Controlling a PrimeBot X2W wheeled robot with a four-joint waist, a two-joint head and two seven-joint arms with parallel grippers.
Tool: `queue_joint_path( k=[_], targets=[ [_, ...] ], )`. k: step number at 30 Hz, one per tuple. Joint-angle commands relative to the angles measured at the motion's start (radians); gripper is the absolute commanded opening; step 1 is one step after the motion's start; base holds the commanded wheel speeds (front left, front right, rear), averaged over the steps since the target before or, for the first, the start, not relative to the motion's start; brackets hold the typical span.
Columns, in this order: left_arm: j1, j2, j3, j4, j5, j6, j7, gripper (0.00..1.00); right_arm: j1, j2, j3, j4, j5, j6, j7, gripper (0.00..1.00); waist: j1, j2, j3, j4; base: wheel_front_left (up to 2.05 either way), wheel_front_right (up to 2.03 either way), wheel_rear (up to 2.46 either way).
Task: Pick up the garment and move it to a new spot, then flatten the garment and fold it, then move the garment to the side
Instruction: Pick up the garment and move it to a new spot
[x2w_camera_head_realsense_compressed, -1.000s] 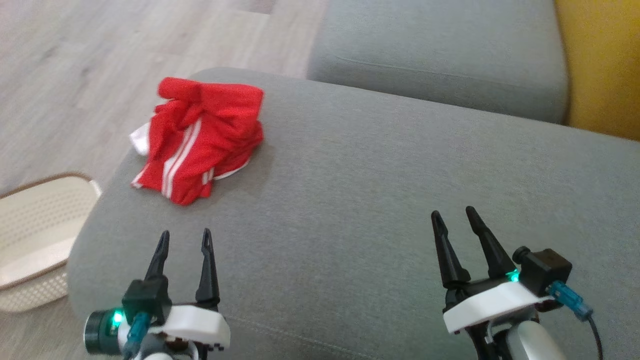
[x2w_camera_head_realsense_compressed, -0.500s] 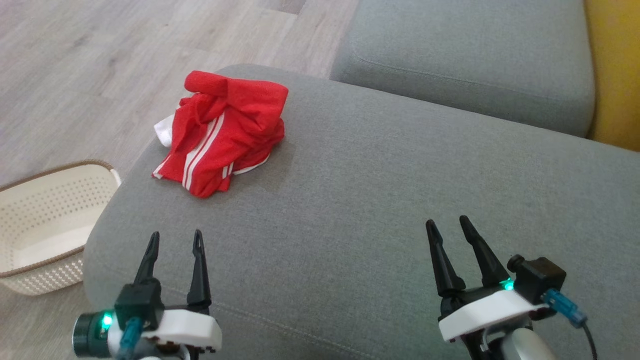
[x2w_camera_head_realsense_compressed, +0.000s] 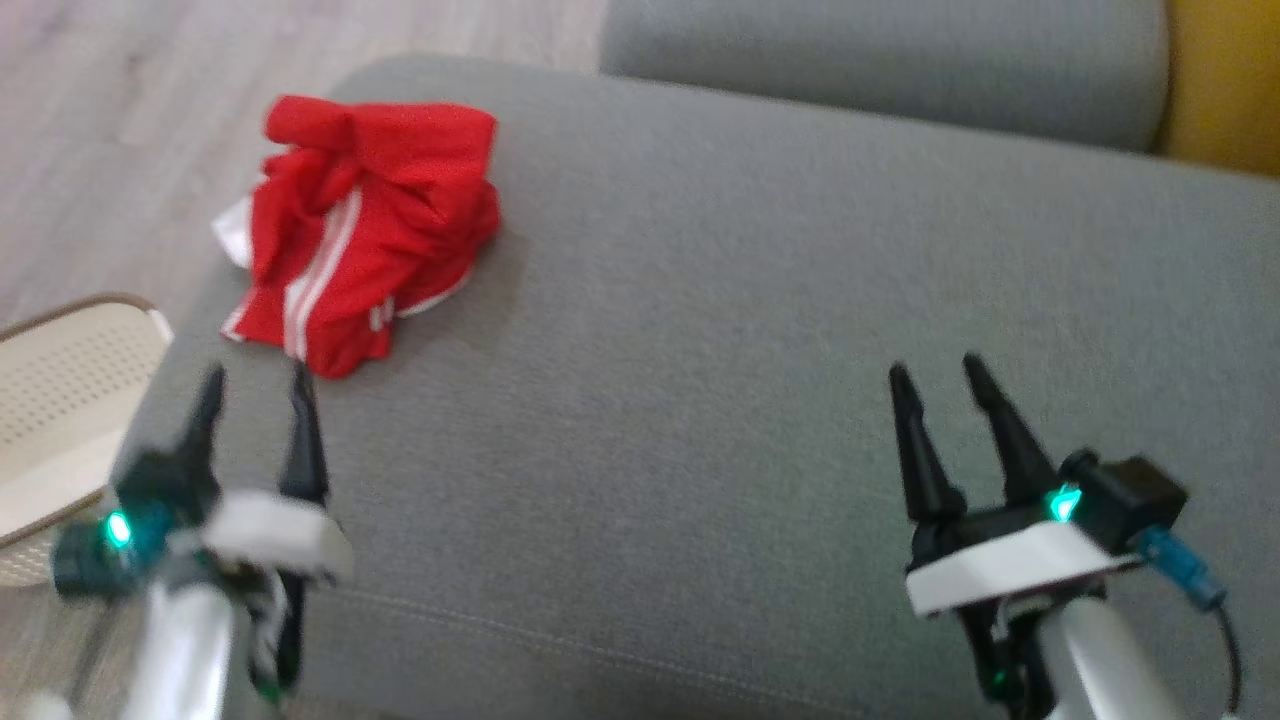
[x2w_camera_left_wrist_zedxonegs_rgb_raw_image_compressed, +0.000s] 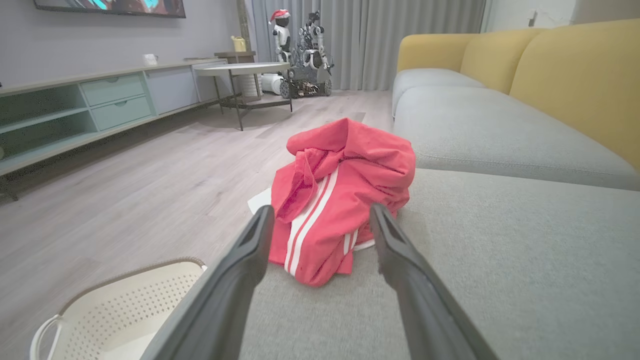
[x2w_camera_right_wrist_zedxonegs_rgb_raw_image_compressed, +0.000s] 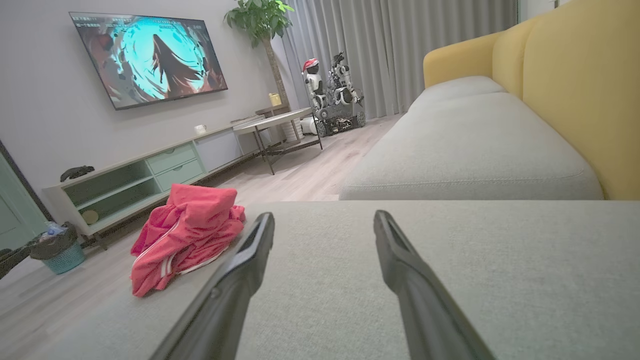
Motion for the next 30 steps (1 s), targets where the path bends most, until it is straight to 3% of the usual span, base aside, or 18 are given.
queue_joint_path(
  k=[1,6,14,22,28,29,30],
  targets=[
    [-0.097,0.03,0.047,-0.006,-0.014,-0.009,0.004,1.0,-0.056,-0.006,0.01,-0.051,-0.017,-0.001,0.006,1.0,0.0,0.0,0.06,-0.044,0.0,0.0,0.0],
    [-0.274,0.088,0.075,0.123,-0.054,-0.054,0.073,1.0,-0.095,-0.006,-0.045,-0.128,-0.052,-0.001,0.039,1.0,0.0,0.0,0.157,-0.092,0.0,0.0,0.0],
    [-0.5,0.174,0.09,0.352,-0.069,-0.084,0.171,1.0,-0.126,-0.006,-0.085,-0.211,-0.092,-0.001,0.079,1.0,0.0,0.0,0.255,-0.147,0.0,0.0,0.0],
    [-0.661,0.245,0.086,0.58,-0.052,-0.07,0.18,1.0,-0.132,-0.006,-0.075,-0.244,-0.1,-0.001,0.089,1.0,0.0,0.0,0.31,-0.185,0.0,0.0,0.0],
    [-0.721,0.249,0.082,0.697,-0.06,-0.064,0.184,1.0,-0.133,-0.006,-0.081,-0.25,-0.105,-0.001,0.089,1.0,0.0,0.0,0.325,-0.192,0.0,0.0,0.0],
    [-0.728,0.247,0.083,0.712,-0.064,-0.067,0.181,0.13,-0.133,-0.006,-0.082,-0.249,-0.105,-0.001,0.089,1.0,0.0,0.0,0.326,-0.191,0.0,0.0,0.0],
    [-0.735,0.246,0.082,0.724,-0.066,-0.068,0.175,0.0,-0.133,-0.006,-0.084,-0.249,-0.104,-0.001,0.088,1.0,0.0,0.0,0.326,-0.19,0.0,0.0,0.0]
  ],
)
